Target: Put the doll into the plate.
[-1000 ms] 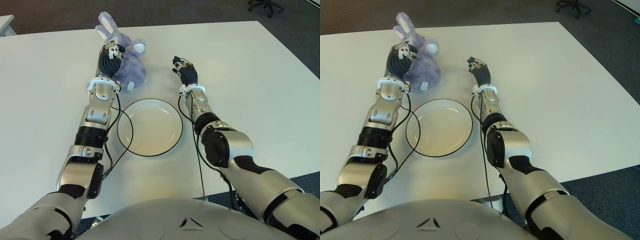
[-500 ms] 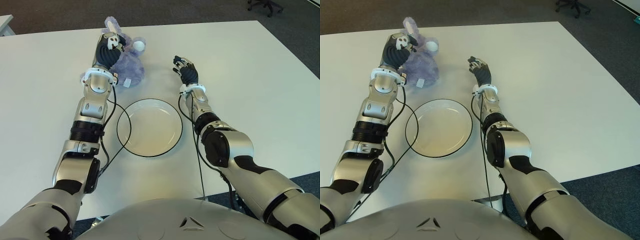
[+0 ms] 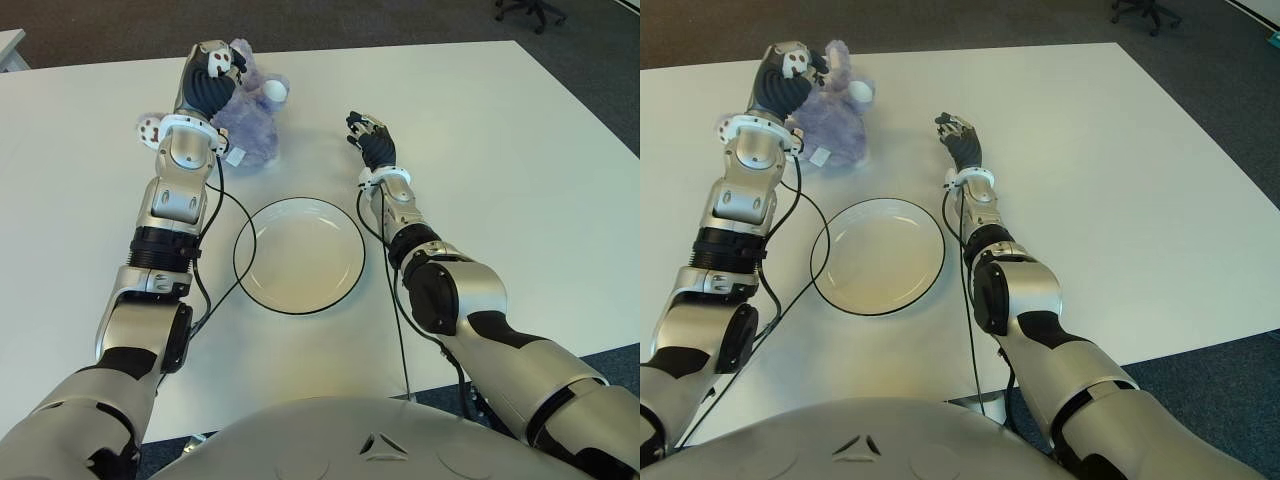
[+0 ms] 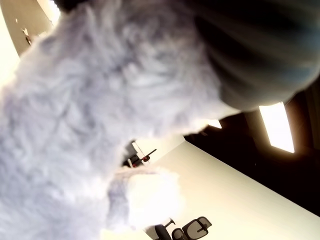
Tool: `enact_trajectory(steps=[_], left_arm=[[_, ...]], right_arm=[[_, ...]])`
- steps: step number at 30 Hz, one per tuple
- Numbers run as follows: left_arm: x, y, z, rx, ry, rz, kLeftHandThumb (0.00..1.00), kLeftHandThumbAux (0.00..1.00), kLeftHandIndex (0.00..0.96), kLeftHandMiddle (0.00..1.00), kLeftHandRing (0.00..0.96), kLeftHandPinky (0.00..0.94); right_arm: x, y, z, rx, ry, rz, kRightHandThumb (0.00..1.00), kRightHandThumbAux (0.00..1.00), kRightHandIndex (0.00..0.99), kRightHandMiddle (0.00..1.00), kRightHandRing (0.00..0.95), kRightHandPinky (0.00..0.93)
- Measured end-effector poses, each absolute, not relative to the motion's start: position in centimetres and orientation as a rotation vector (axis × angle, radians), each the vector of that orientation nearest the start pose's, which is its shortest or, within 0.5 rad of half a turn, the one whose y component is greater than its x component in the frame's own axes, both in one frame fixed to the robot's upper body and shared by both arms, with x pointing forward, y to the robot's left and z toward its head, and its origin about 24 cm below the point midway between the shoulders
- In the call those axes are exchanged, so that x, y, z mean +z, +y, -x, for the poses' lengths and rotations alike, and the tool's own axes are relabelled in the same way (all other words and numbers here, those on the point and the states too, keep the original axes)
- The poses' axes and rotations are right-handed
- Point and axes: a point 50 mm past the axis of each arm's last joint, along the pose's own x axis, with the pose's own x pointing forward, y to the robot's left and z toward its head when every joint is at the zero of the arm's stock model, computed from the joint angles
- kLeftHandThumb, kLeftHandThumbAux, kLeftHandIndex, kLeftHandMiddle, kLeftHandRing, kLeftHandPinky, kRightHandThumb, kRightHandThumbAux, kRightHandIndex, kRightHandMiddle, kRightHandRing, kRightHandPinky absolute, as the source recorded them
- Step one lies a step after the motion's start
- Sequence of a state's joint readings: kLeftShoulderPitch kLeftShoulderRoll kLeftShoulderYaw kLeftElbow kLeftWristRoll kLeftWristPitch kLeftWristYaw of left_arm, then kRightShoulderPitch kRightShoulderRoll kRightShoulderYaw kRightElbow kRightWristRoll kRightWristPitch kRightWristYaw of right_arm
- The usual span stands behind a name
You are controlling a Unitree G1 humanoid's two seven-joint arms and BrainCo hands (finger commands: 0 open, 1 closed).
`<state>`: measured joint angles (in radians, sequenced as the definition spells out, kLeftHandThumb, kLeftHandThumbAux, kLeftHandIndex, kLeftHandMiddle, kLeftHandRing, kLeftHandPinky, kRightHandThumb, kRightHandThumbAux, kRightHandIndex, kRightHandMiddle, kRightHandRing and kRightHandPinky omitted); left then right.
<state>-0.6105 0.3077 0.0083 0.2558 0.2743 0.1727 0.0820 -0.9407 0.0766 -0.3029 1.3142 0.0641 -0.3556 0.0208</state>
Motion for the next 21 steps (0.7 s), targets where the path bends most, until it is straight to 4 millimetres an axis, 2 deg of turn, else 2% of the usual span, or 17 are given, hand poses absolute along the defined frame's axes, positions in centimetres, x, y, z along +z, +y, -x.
enact_trajectory(steps=[6, 21], left_arm=[[17.5, 18.7, -35.6, 0.151, -0.212, -0.598, 0.745, 0.671, 0.819, 0.863, 0.879, 0.883], [18.9, 18.5, -36.6, 0.136, -0.183, -0.556, 0.701, 0.692, 0.818, 0.852, 0.87, 0.869]], right_arm=[[6.4, -8.3, -38.1, 0.098, 0.084, -0.249, 0.705, 0.728, 0.406, 0.142, 0.106, 0.131], [6.5, -8.4, -38.1, 0.086, 0.079, -0.251, 0.706, 0.729, 0.406, 0.149, 0.11, 0.136]])
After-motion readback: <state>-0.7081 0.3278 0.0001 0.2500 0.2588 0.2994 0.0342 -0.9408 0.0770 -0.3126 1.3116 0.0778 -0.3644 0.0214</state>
